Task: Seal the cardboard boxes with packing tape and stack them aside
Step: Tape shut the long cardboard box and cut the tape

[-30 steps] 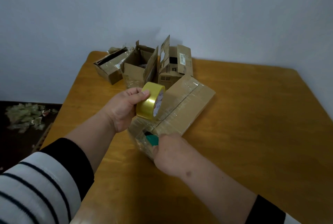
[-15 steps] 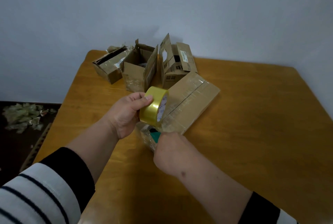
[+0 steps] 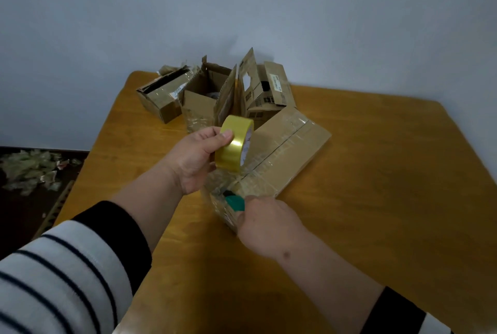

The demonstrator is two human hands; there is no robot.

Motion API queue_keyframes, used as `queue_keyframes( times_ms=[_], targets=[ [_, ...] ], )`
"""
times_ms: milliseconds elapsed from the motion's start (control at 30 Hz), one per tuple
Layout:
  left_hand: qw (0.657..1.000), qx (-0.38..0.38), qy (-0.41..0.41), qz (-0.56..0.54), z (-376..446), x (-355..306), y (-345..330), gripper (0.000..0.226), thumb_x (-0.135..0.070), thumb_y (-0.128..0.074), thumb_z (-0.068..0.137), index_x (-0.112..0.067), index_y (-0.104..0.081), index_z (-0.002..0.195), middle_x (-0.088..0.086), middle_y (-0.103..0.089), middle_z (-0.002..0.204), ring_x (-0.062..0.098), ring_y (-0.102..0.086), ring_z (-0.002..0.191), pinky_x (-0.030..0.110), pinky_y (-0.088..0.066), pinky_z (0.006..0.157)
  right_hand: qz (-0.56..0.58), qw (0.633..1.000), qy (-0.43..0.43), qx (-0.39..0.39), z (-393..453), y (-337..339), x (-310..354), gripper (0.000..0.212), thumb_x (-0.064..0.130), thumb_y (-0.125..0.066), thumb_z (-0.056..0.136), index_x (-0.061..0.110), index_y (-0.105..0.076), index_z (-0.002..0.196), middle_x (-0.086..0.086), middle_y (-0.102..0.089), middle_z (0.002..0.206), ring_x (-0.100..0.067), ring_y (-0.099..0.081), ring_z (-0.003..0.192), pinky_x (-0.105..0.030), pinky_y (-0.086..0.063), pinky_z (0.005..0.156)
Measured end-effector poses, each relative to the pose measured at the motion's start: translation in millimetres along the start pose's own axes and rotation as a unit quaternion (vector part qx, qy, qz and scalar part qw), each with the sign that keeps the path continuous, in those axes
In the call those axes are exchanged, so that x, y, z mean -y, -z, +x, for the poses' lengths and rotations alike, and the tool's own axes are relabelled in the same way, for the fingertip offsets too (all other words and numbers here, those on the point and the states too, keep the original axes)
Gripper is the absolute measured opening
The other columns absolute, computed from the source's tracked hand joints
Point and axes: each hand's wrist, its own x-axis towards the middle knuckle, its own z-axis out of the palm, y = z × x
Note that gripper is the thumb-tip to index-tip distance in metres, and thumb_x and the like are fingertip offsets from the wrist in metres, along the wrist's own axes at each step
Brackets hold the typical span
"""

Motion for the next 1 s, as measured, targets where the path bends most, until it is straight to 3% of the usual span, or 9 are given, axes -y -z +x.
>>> queue_keyframes(
  times_ms=[133, 267, 400, 500, 533, 633, 800, 1000],
  targets=[
    [0.998, 0.063, 0.017, -0.024, 13.2, 0.5, -4.2, 0.011, -0.029, -0.064, 0.082, -0.021, -0.060, 0.090, 0.010, -0.062, 0.101, 0.024, -0.055, 0.096, 0.038, -0.045, 0.083, -0.018, 1.000, 0.015, -0.006, 1.2, 2.9, -6.9, 0.027, 0.035, -0.040, 0.095, 0.018, -0.053, 0.110, 0.000, -0.056, 0.090, -0.022, -0.059, 0.083, -0.037, -0.052, 0.069],
    [0.995, 0.086, 0.035, -0.044, 26.7, 3.0, -0.6, 0.014, -0.027, -0.067, 0.087, -0.019, -0.060, 0.096, 0.019, -0.055, 0.115, 0.032, -0.049, 0.108, 0.050, -0.041, 0.094, -0.009, 1.000, 0.013, -0.016, 2.1, 1.6, -12.5, 0.029, 0.037, -0.041, 0.096, 0.016, -0.054, 0.111, -0.005, -0.062, 0.100, -0.021, -0.058, 0.081, -0.035, -0.052, 0.068],
    [0.996, 0.079, 0.033, -0.009, 37.8, -3.4, 2.3, 0.015, -0.034, -0.068, 0.080, -0.023, -0.063, 0.089, 0.012, -0.061, 0.107, 0.031, -0.052, 0.104, 0.047, -0.047, 0.086, -0.072, 0.996, 0.036, -0.049, 0.3, 3.9, -9.3, 0.017, 0.029, -0.045, 0.093, 0.017, -0.053, 0.102, -0.001, -0.058, 0.086, -0.017, -0.045, 0.065, -0.030, -0.036, 0.064],
    [0.996, 0.082, 0.043, 0.008, 40.6, -3.4, 4.3, 0.013, -0.038, -0.069, 0.079, -0.027, -0.062, 0.083, 0.008, -0.061, 0.105, 0.029, -0.056, 0.099, 0.051, -0.044, 0.086, -0.104, 0.992, 0.036, -0.065, -0.2, 10.7, -5.2, 0.005, 0.020, -0.049, 0.090, 0.017, -0.047, 0.086, 0.005, -0.037, 0.066, -0.012, -0.034, 0.052, -0.026, -0.021, 0.049],
    [0.996, 0.082, 0.045, 0.011, 41.1, -2.6, 4.6, 0.013, -0.039, -0.068, 0.078, -0.028, -0.062, 0.082, 0.006, -0.062, 0.102, 0.027, -0.057, 0.096, 0.052, -0.043, 0.086, -0.112, 0.991, 0.032, -0.063, 0.9, 12.4, -4.6, 0.011, 0.018, -0.049, 0.089, 0.018, -0.043, 0.080, 0.004, -0.034, 0.065, -0.012, -0.034, 0.051, -0.026, -0.019, 0.047],
    [0.995, 0.082, 0.048, 0.018, 41.6, 1.2, 3.8, 0.017, -0.039, -0.068, 0.079, -0.026, -0.061, 0.088, 0.007, -0.061, 0.103, 0.027, -0.055, 0.099, 0.050, -0.041, 0.087, -0.112, 0.993, 0.022, -0.028, 7.8, 18.8, -1.8, 0.021, 0.015, -0.046, 0.086, 0.017, -0.037, 0.068, 0.003, -0.041, 0.064, -0.013, -0.040, 0.053, -0.026, -0.027, 0.046],
    [0.996, 0.079, 0.047, 0.002, 39.0, 4.8, 7.0, 0.015, -0.039, -0.067, 0.079, -0.027, -0.061, 0.087, 0.003, -0.064, 0.097, 0.023, -0.058, 0.093, 0.043, -0.045, 0.080, -0.065, 0.998, 0.002, 0.018, 24.4, 23.2, 0.1, 0.018, 0.015, -0.044, 0.081, 0.020, -0.043, 0.064, 0.001, -0.050, 0.067, -0.015, -0.050, 0.059, -0.027, -0.036, 0.048],
    [0.995, 0.084, 0.042, -0.045, 35.3, 9.6, 18.5, 0.013, -0.037, -0.065, 0.082, -0.027, -0.063, 0.090, 0.003, -0.069, 0.099, 0.020, -0.066, 0.090, 0.043, -0.050, 0.080, -0.057, 0.998, 0.000, 0.000, 24.0, 20.0, -16.2, 0.013, 0.030, -0.045, 0.088, 0.021, -0.047, 0.078, 0.003, -0.052, 0.071, -0.015, -0.054, 0.065, -0.028, -0.040, 0.049]
  ],
)
